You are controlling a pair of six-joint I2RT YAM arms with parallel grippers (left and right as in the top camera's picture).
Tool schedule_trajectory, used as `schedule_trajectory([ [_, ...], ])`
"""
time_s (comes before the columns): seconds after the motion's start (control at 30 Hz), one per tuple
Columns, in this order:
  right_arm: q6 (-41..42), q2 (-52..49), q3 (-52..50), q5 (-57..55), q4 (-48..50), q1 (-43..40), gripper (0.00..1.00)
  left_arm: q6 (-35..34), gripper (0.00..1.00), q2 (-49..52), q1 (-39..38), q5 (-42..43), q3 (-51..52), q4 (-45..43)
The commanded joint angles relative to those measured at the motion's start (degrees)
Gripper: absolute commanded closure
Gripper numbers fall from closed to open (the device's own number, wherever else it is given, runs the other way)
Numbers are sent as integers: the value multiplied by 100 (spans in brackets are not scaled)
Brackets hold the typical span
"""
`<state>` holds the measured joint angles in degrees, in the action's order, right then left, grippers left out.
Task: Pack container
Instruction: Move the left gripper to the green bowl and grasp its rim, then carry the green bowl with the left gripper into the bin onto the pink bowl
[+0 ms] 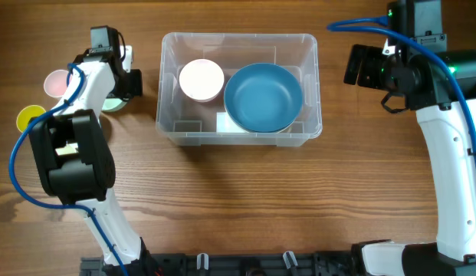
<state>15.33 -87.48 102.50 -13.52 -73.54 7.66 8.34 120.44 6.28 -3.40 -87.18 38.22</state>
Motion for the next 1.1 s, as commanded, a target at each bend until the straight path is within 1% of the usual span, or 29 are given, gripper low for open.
schedule_trajectory([
  [0.0, -15, 33, 24, 46, 0, -2, 1, 24, 96, -107, 15, 144, -173, -66],
  [0.13, -17, 33, 24, 46, 0, -2, 0, 24, 96, -374, -22, 144, -413, -94],
  [0.27, -17, 33, 24, 46, 0, -2, 0, 0, 96, -970, -256, 144, -686, -120],
  [0.37, -15, 33, 24, 46, 0, -2, 1, -157, 96, -1552, -555, 144, -708, -195],
  [0.43, -15, 33, 24, 46, 0, -2, 0, -208, 96, -2035, -894, 144, -708, -133],
  [0.5, -17, 33, 24, 46, 0, -2, 0, -496, 96, -2468, -1314, 144, -708, 15],
  [0.6, -17, 33, 24, 48, 0, -2, 0, -608, 96, -2835, -1950, 142, -708, 354],
  [0.73, -17, 33, 24, 46, 0, -2, 0, -619, 96, -2830, -2780, 120, -680, 977],
  [0.8, -17, 33, 24, 46, 0, -2, 0, -629, 96, -2708, -3047, -37, -669, 1237],
  [0.9, -17, 33, 24, 46, 0, -2, 1, -682, 96, -2487, -3185, -74, -669, 1311],
  [0.97, -17, 33, 24, 48, 0, -2, 0, -896, 96, -2321, -3195, -72, -669, 1305],
  [1.07, -17, 33, 24, 46, 0, -2, 0, -929, 96, -1985, -3195, -48, -669, 1290],
])
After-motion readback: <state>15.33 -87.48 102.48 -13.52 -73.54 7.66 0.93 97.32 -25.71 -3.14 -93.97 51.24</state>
